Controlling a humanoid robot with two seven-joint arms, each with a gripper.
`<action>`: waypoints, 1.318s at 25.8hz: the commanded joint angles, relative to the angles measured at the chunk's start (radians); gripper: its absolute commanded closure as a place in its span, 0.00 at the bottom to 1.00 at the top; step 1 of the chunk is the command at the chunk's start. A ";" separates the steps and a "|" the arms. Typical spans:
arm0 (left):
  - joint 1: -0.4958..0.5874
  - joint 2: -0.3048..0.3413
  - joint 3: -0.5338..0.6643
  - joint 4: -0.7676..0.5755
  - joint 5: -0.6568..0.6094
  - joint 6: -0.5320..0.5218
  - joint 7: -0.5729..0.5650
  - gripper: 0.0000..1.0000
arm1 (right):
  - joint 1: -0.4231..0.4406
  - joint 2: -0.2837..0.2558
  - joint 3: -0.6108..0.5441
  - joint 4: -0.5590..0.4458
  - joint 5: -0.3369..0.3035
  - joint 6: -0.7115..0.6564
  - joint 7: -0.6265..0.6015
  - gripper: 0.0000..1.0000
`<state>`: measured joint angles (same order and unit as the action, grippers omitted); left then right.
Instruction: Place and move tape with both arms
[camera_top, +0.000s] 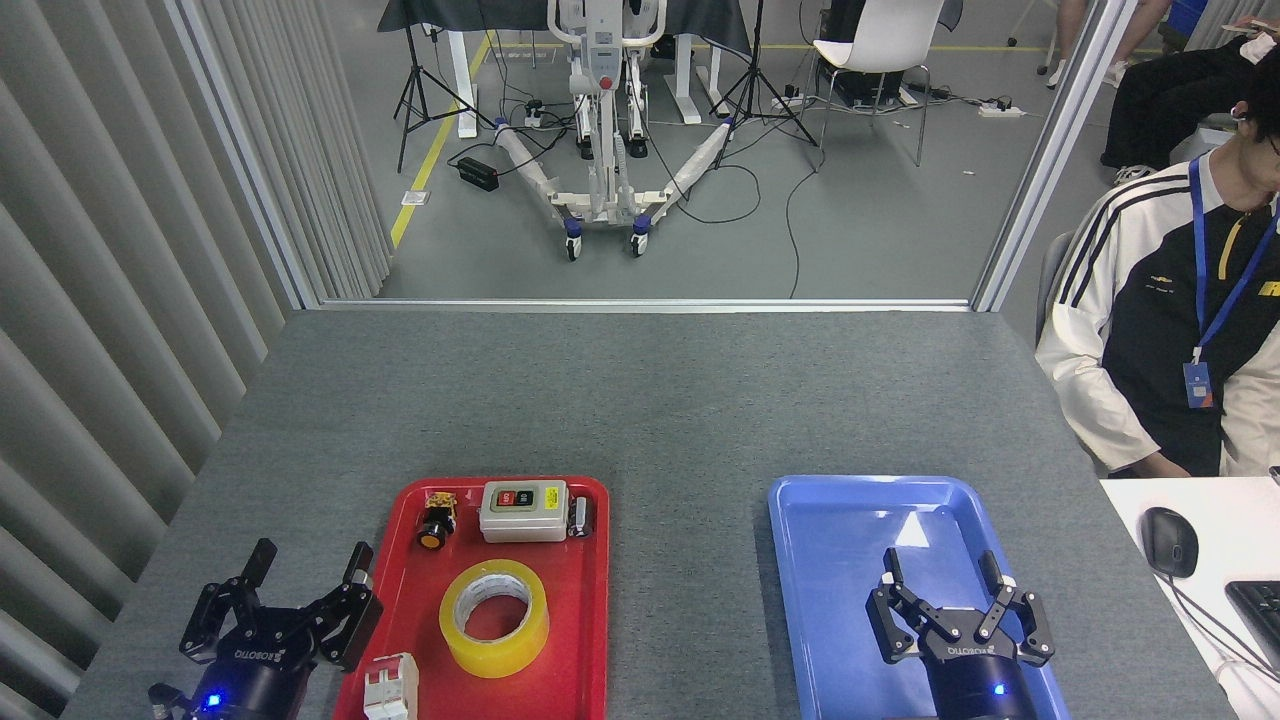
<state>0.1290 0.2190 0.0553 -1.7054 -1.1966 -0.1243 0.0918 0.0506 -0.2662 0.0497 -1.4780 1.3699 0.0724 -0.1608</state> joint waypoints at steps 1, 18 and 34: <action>0.001 0.002 0.000 0.001 0.000 -0.003 0.003 0.00 | -0.002 -0.004 0.001 -0.001 0.000 -0.002 0.000 0.00; 0.000 -0.003 -0.003 0.000 0.011 0.011 -0.052 0.00 | -0.008 -0.005 0.013 -0.008 -0.038 -0.013 -0.002 0.00; -0.092 0.013 -0.045 0.070 0.014 0.006 -0.262 0.00 | 0.000 -0.004 0.013 -0.021 -0.038 -0.005 0.001 0.00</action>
<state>0.0871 0.2207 0.0324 -1.6685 -1.1832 -0.1161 -0.0517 0.0505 -0.2691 0.0626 -1.4987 1.3305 0.0692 -0.1593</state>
